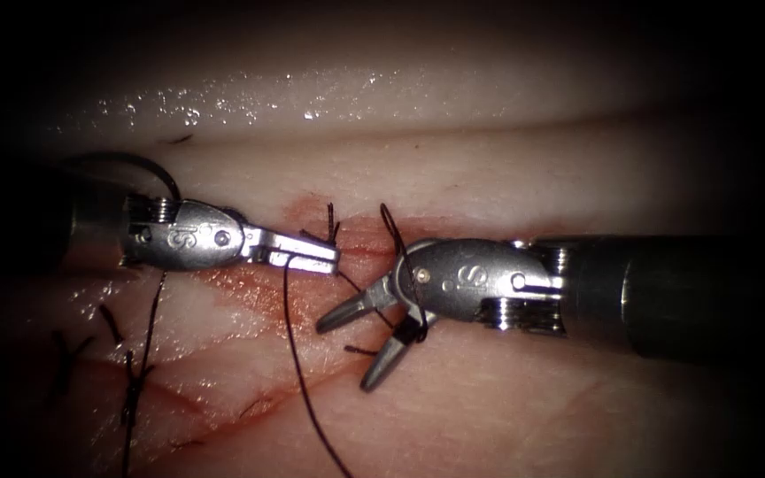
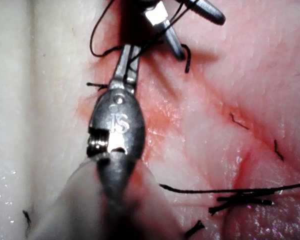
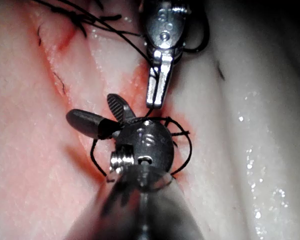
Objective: Wound Closure
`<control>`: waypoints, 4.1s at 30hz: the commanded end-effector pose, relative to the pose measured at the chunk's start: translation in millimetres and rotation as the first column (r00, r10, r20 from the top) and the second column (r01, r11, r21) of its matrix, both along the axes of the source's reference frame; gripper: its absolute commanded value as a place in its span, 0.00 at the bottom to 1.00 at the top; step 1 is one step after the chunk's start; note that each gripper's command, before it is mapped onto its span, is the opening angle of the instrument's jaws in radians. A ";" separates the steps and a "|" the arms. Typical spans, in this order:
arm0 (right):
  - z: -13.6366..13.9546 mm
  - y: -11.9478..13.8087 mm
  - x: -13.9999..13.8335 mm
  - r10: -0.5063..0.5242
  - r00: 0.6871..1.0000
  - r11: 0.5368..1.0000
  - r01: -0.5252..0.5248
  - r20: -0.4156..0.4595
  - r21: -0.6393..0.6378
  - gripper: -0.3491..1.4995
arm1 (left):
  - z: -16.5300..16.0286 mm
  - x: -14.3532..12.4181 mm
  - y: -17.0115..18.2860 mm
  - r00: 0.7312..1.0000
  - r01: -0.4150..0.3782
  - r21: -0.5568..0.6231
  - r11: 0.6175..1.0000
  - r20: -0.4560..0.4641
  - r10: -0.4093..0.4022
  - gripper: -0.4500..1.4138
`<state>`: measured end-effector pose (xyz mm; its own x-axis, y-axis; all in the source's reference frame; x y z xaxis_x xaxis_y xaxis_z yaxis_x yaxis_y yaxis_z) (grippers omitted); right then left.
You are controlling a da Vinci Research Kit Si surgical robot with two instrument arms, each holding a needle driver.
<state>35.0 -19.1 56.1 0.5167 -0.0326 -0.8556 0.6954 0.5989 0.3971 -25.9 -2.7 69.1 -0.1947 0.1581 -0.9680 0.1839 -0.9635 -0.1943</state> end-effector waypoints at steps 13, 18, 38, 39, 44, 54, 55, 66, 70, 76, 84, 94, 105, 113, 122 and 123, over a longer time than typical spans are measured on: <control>2.1 0.4 2.2 0.031 0.959 0.970 0.039 0.281 -0.240 0.68 | 0.8 -0.5 -0.7 1.000 0.002 -0.002 1.000 -0.004 -0.002 0.00; 2.4 0.0 2.9 0.048 0.950 0.970 0.029 0.307 -0.240 0.65 | 1.1 -0.6 -1.2 1.000 0.005 0.004 1.000 -0.010 -0.005 0.00; 1.8 0.5 3.1 0.144 0.912 0.971 -0.056 0.384 -0.231 0.00 | 0.5 -0.4 -1.9 1.000 0.007 0.004 1.000 -0.012 -0.007 0.00; 1.6 0.9 3.1 0.157 0.912 0.970 -0.070 0.379 -0.233 0.00 | 0.4 -0.5 -2.1 1.000 0.007 0.004 1.000 -0.013 -0.007 0.00; -0.4 5.4 1.9 0.316 0.915 0.945 -0.278 0.250 -0.174 0.00 | -0.7 -0.8 -3.9 0.999 -0.007 0.000 1.000 -0.053 0.007 0.00; 1.3 7.5 -1.0 0.391 0.909 0.918 -0.396 0.144 0.006 0.00 | -3.1 -3.1 -9.0 0.996 -0.006 -0.007 1.000 -0.092 0.005 0.00; 2.2 7.7 -1.5 0.403 0.907 0.913 -0.408 0.121 0.018 0.00 | -4.5 -4.1 -10.3 0.996 -0.014 -0.003 1.000 -0.091 0.014 0.00; 5.1 10.5 -3.6 0.448 0.887 0.889 -0.455 0.113 0.051 0.00 | -14.8 -6.8 -18.4 0.991 -0.110 0.011 0.994 -0.077 0.111 0.00; 5.7 11.7 -3.8 0.465 0.877 0.881 -0.472 0.121 0.038 0.00 | -17.1 -6.4 -20.2 0.990 -0.124 0.009 0.992 -0.068 0.124 0.00; 6.6 13.5 -3.8 0.521 0.843 0.849 -0.527 0.137 0.018 0.00 | -19.7 -6.4 -24.3 0.987 -0.153 -0.015 0.988 -0.053 0.152 0.00; 8.3 15.5 -3.4 0.593 0.797 0.804 -0.593 0.116 -0.040 0.00 | -17.7 -8.8 -28.7 0.982 -0.181 0.030 0.983 -0.049 0.182 0.00; 10.9 17.3 -2.7 0.675 0.734 0.734 -0.659 0.070 -0.167 0.00 | -14.6 -11.0 -32.2 0.976 -0.217 0.093 0.972 -0.014 0.219 0.00; 10.8 16.9 -2.3 0.693 0.719 0.715 -0.677 0.052 -0.176 0.00 | -14.5 -11.1 -33.2 0.974 -0.223 0.103 0.969 -0.005 0.225 0.00; 8.4 13.5 -2.0 0.712 0.702 0.698 -0.707 0.013 -0.114 0.85 | -20.1 -9.5 -23.3 0.991 -0.133 0.002 0.991 0.001 0.133 0.00; 4.7 10.3 -5.2 0.838 0.541 0.534 -0.840 -0.066 -0.100 0.77 | -23.2 -4.5 -8.8 0.995 -0.045 -0.201 0.979 -0.095 0.027 0.00; 3.7 9.7 -5.2 0.846 0.525 0.518 -0.851 -0.093 -0.087 0.74 | -23.1 -3.9 -6.3 0.994 -0.028 -0.221 0.975 -0.108 0.004 0.00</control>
